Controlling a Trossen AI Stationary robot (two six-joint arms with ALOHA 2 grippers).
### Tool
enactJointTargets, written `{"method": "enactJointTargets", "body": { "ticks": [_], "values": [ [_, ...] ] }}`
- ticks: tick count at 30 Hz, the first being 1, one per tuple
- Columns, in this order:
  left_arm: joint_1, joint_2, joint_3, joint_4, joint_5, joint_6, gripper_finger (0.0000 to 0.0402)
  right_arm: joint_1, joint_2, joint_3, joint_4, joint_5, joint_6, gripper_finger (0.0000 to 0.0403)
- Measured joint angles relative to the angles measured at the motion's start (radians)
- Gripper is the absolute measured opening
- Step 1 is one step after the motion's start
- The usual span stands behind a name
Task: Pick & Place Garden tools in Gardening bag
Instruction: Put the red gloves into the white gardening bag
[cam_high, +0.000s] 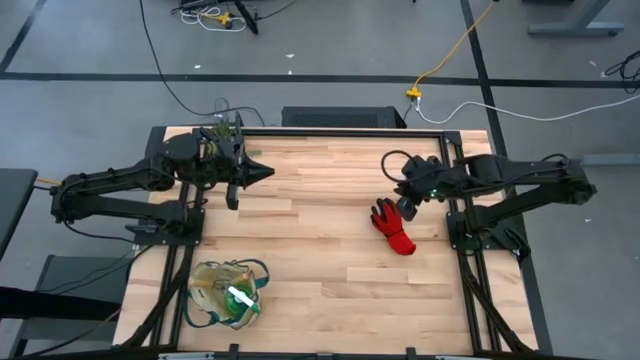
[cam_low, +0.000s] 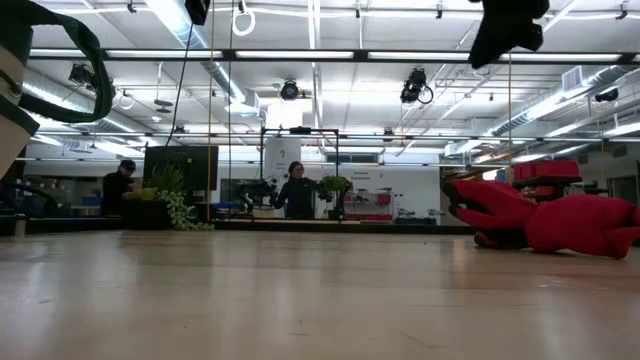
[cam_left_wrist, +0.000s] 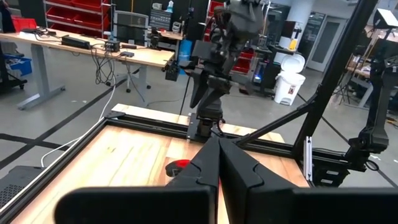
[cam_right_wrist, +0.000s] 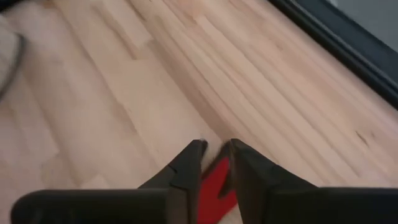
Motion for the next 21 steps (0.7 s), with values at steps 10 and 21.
{"method": "enactJointTargets", "body": {
  "ticks": [10, 21],
  "values": [
    [0.0, 0.0, 0.0, -0.007, 0.0, 0.0, 0.0013, 0.0, 0.09, 0.0, -0.051, -0.006, 0.054, 0.0157],
    [0.0, 0.0, 0.0, -0.026, 0.0, -0.001, 0.0012, -0.001, 0.189, 0.0, -0.06, -0.017, 0.107, 0.0239]
  ]
}}
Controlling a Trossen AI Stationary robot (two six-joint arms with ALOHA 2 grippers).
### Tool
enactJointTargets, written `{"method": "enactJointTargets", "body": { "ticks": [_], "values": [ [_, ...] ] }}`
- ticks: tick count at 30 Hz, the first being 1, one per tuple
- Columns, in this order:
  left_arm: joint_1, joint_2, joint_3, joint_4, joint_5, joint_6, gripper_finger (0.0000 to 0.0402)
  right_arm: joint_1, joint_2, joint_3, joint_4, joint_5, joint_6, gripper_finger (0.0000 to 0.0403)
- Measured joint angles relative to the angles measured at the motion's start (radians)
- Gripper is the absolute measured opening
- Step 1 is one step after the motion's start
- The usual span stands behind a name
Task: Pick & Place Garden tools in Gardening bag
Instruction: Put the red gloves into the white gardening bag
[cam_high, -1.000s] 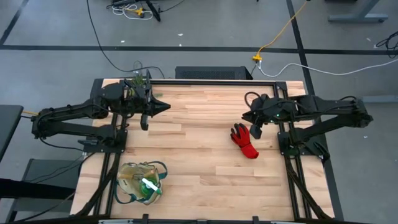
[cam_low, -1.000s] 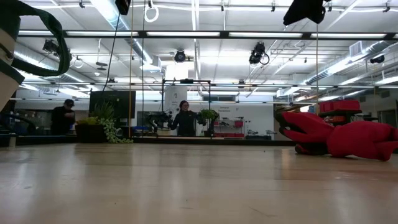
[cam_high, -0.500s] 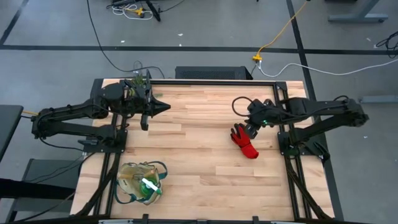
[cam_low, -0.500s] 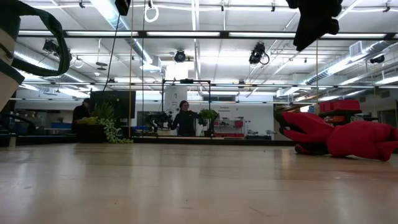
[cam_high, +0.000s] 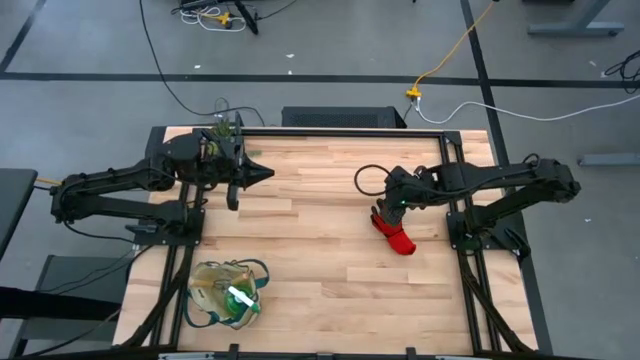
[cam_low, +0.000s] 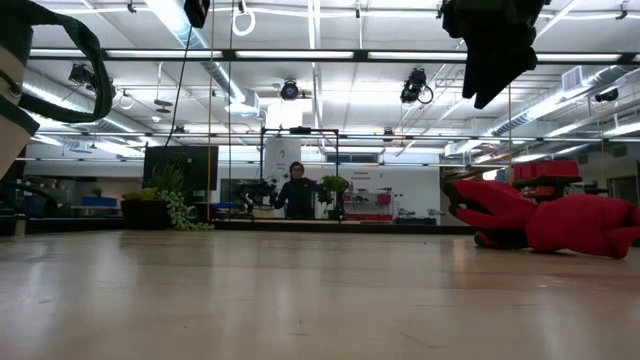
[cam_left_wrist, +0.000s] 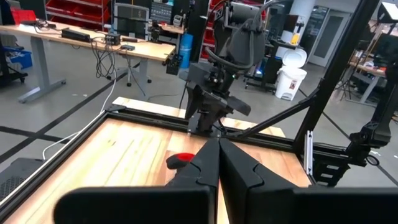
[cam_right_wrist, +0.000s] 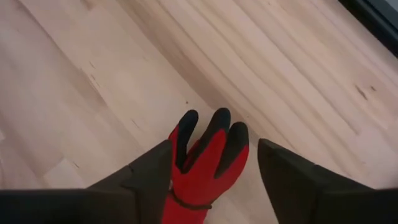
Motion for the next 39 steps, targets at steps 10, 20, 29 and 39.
{"method": "enactJointTargets", "body": {
  "ticks": [10, 20, 29, 39],
  "values": [
    [0.0, 0.0, 0.0, -0.018, 0.0, -0.026, 0.0011, -0.001, 0.013, 0.0, -0.001, -0.027, 0.0, 0.0281],
    [0.0, 0.0, 0.0, -0.018, 0.0, -0.026, 0.0013, -0.01, 0.013, -0.067, 0.016, -0.081, 0.119, 0.0293],
    [0.0, 0.0, 0.0, -0.017, 0.0, -0.026, 0.0014, -0.042, 0.015, -0.17, 0.073, -0.125, 0.171, 0.0293],
    [0.0, 0.0, 0.0, -0.017, 0.0, -0.026, 0.0014, -0.12, 0.02, -0.176, 0.112, -0.179, 0.117, 0.0293]
  ]
}}
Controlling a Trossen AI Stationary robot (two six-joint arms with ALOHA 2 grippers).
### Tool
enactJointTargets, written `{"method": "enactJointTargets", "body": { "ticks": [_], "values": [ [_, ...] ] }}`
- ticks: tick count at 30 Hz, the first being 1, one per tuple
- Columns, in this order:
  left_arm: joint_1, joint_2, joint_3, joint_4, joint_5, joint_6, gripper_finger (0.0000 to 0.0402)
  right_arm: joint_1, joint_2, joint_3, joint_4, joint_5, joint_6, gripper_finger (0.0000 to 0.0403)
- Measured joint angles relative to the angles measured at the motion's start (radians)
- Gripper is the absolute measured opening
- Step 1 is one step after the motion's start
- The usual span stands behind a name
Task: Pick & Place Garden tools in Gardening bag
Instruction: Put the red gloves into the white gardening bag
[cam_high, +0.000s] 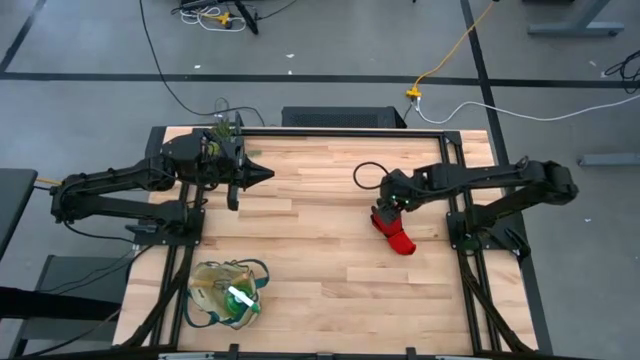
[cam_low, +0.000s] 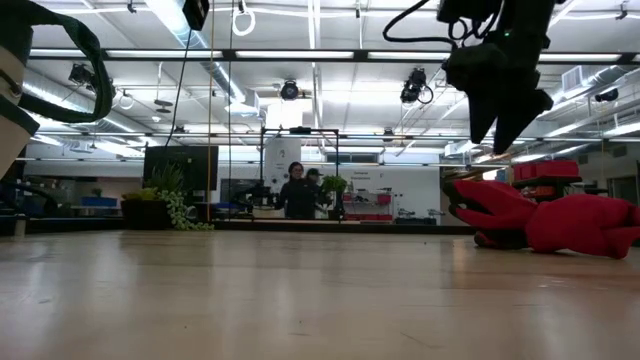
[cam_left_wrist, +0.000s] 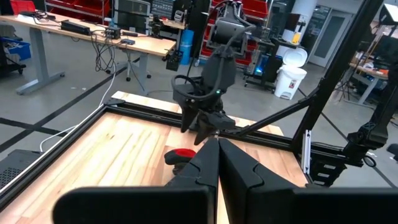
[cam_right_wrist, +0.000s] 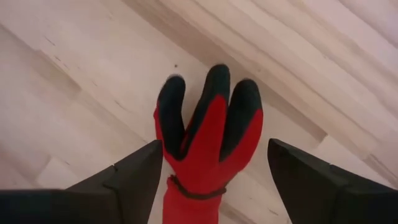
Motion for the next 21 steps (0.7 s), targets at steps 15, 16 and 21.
{"method": "enactJointTargets", "body": {
  "ticks": [15, 16, 21],
  "values": [
    [0.0, 0.0, 0.0, 0.0, -0.028, -0.001, 0.0014, -0.065, 0.187, 0.0, 0.091, -0.048, -0.089, 0.0293],
    [0.0, 0.0, 0.0, 0.0, -0.032, -0.001, 0.0014, -0.065, 0.199, 0.0, 0.097, -0.048, -0.088, 0.0293],
    [0.0, 0.0, 0.0, 0.0, -0.042, -0.001, 0.0014, -0.065, 0.239, 0.0, 0.105, -0.049, -0.089, 0.0285]
  ]
}}
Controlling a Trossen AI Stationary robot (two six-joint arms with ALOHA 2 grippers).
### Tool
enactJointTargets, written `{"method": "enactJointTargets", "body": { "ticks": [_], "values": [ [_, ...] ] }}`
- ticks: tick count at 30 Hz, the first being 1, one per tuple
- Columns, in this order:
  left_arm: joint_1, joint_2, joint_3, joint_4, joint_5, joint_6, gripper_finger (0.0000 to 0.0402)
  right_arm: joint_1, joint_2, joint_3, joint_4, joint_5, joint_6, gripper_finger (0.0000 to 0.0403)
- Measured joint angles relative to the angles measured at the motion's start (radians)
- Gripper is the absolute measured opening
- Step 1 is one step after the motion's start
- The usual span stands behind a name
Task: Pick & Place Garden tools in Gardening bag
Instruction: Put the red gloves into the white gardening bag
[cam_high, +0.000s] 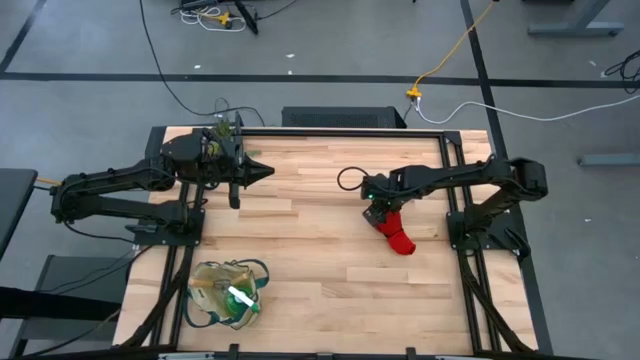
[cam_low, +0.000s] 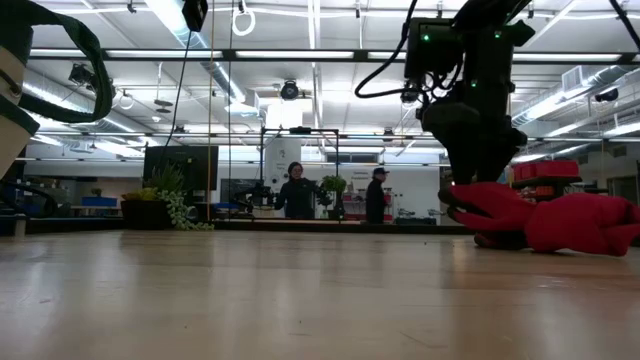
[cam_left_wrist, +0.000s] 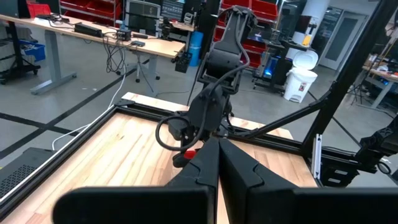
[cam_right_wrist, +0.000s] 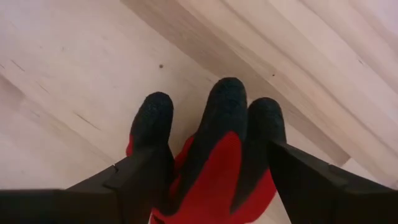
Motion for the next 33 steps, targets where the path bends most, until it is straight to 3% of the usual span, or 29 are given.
{"method": "enactJointTargets", "body": {
  "ticks": [20, 33],
  "values": [
    [0.0, 0.0, 0.0, 0.0, 0.0, 0.0, 0.0014, 0.0, 0.09, 0.0, 0.042, -0.007, 0.0, 0.0226],
    [0.0, 0.0, 0.0, 0.0, 0.0, 0.002, 0.0014, 0.0, 0.1, 0.0, 0.058, -0.006, 0.0, 0.0165]
  ]
}}
